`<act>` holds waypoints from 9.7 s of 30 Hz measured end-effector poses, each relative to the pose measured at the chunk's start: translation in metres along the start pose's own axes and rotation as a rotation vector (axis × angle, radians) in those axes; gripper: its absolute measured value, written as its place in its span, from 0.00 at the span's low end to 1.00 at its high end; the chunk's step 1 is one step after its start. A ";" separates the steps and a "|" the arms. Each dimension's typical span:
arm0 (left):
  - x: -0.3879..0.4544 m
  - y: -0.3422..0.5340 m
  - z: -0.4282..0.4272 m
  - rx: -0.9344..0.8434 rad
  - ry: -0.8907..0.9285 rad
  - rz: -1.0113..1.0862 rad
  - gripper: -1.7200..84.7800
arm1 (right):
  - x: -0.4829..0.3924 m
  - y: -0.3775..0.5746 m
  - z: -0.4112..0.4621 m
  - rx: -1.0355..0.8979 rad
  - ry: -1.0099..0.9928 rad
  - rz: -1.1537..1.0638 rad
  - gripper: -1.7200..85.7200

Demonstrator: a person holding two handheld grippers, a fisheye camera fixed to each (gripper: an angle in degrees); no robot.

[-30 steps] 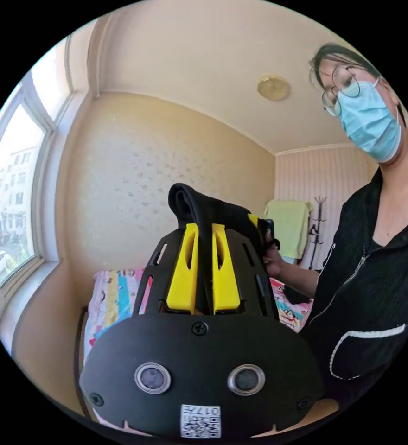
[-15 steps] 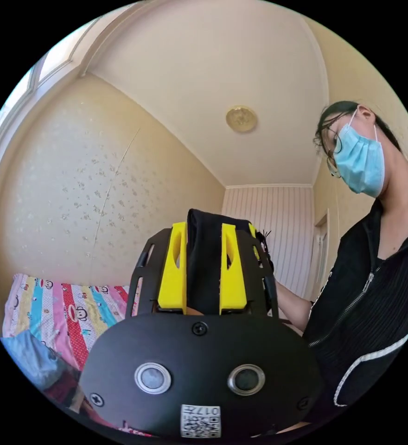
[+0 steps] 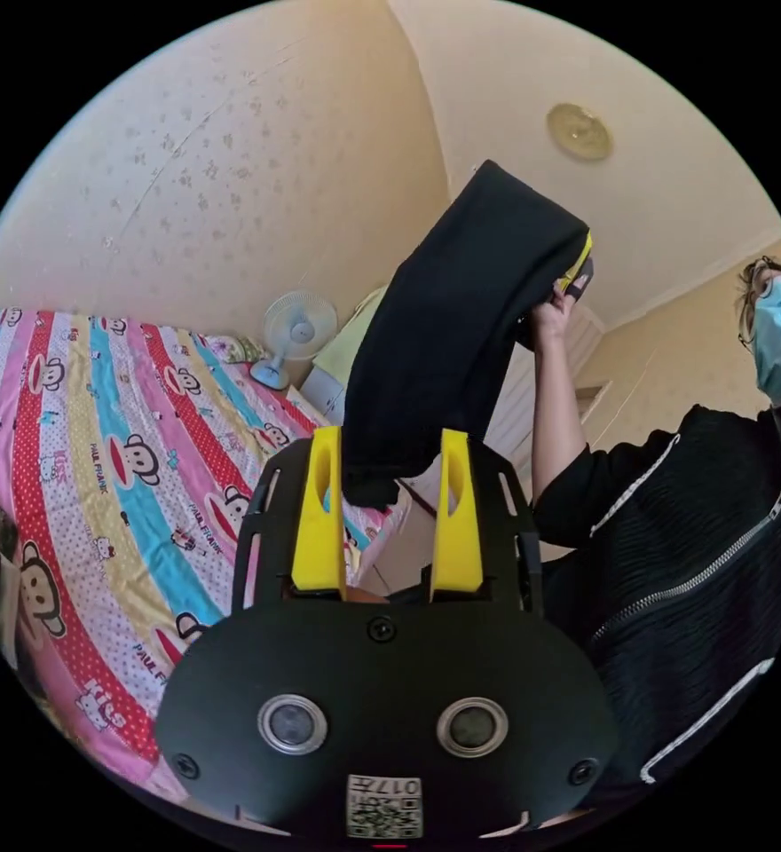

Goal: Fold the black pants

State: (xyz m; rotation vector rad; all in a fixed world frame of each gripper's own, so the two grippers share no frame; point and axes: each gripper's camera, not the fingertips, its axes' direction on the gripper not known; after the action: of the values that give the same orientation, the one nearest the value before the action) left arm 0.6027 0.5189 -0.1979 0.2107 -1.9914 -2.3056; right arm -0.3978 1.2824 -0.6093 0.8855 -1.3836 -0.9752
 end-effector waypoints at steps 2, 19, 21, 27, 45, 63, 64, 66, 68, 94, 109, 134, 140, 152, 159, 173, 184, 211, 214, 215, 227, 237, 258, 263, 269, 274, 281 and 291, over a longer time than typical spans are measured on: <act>-0.003 -0.008 0.014 0.020 0.014 0.024 0.24 | -0.002 -0.021 0.005 0.067 -0.022 -0.003 0.04; -0.039 -0.072 0.112 -0.331 0.127 0.124 0.04 | 0.057 -0.033 -0.013 0.169 -0.043 0.114 0.05; -0.037 -0.074 0.091 -0.271 0.142 0.208 0.03 | 0.062 -0.032 -0.027 0.209 -0.042 0.116 0.05; -0.036 -0.104 0.012 0.043 0.486 0.328 0.02 | 0.081 -0.020 -0.076 0.188 0.179 0.103 0.05; -0.101 -0.195 0.008 0.338 0.764 0.038 0.02 | 0.165 0.207 -0.145 -0.062 0.482 0.673 0.20; -0.154 -0.282 0.034 0.323 0.564 0.050 0.02 | -0.130 0.319 0.005 -0.634 0.903 -0.312 0.23; -0.149 -0.288 0.037 0.327 0.563 0.063 0.02 | -0.146 0.326 0.010 -0.595 0.942 -0.319 0.23; -0.123 -0.313 0.052 0.340 0.549 0.104 0.02 | -0.164 0.337 0.020 -0.576 0.967 -0.322 0.23; -0.100 -0.328 0.064 0.353 0.528 0.133 0.02 | -0.182 0.352 0.034 -0.640 0.928 -0.339 0.23; -0.093 -0.380 -0.005 0.413 0.449 0.058 0.02 | -0.295 0.343 0.079 -0.419 1.483 -0.842 0.10; -0.119 -0.271 -0.146 0.188 0.467 0.234 0.10 | -0.286 0.332 0.188 -0.308 1.238 -0.946 0.09; 0.204 -0.186 -0.248 0.416 -0.346 1.347 0.25 | -0.353 0.340 0.316 -0.417 1.224 -0.939 0.09; 0.226 -0.191 -0.250 0.329 -0.286 1.395 0.25 | -0.369 0.320 0.305 -0.395 1.158 -0.805 0.10; 0.262 -0.171 -0.270 0.338 -0.173 1.407 0.21 | -0.404 0.322 0.340 -0.509 1.192 -0.884 0.09; 0.279 -0.130 -0.280 0.315 -0.195 1.458 0.22 | -0.416 0.313 0.365 -0.517 1.221 -0.919 0.09; 0.233 -0.114 -0.342 0.594 -0.272 1.145 0.06 | -0.429 0.271 0.389 -0.622 1.208 -0.905 0.09; 0.218 -0.218 -0.411 0.582 -0.157 0.817 0.03 | -0.462 0.171 0.367 -0.659 0.995 -0.973 0.10; 0.160 -0.458 -0.105 0.319 -0.755 0.474 0.05 | 0.160 -0.104 0.291 -0.849 0.953 -0.279 0.10; -0.009 -0.523 -0.016 0.242 -0.785 0.309 0.07 | 0.348 -0.059 0.265 -0.930 1.047 -0.228 0.13; -0.082 -0.533 0.019 0.167 -0.842 0.260 0.07 | 0.409 -0.039 0.239 -0.924 1.123 -0.181 0.16; -0.456 -0.103 0.167 -0.468 -0.906 -0.138 0.11 | 0.541 0.340 -0.182 -1.329 0.921 0.609 0.14; -0.332 0.172 0.201 -0.321 -0.530 -0.544 0.12 | 0.386 0.385 -0.267 -1.125 0.632 0.896 0.16; -0.107 0.284 0.305 -0.302 -0.712 -0.752 0.09 | 0.350 0.348 -0.288 -1.213 0.860 1.134 0.11; -0.096 0.280 0.297 -0.283 -0.533 -0.894 0.07 | 0.340 0.326 -0.265 -1.305 1.034 1.005 0.05; -0.005 0.215 0.258 -0.170 -0.507 -0.757 0.06 | 0.334 0.276 -0.214 -1.258 0.978 1.002 0.03; 0.031 0.232 0.250 -0.258 -0.698 -0.732 0.06 | 0.324 0.305 -0.228 -1.286 0.968 1.151 0.04; 0.098 0.238 0.231 -0.196 -0.693 -0.815 0.07 | 0.320 0.242 -0.273 -1.159 0.989 1.101 0.09; 0.102 0.146 0.492 -0.245 -0.392 -0.465 0.20 | 0.392 0.119 -0.412 -1.105 1.291 1.006 0.17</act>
State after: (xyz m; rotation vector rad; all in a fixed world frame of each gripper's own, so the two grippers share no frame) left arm 0.4194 0.9623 0.0117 0.2398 -1.9497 -3.0675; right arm -0.0010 0.9391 -0.3609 -0.1706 0.0462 -0.1077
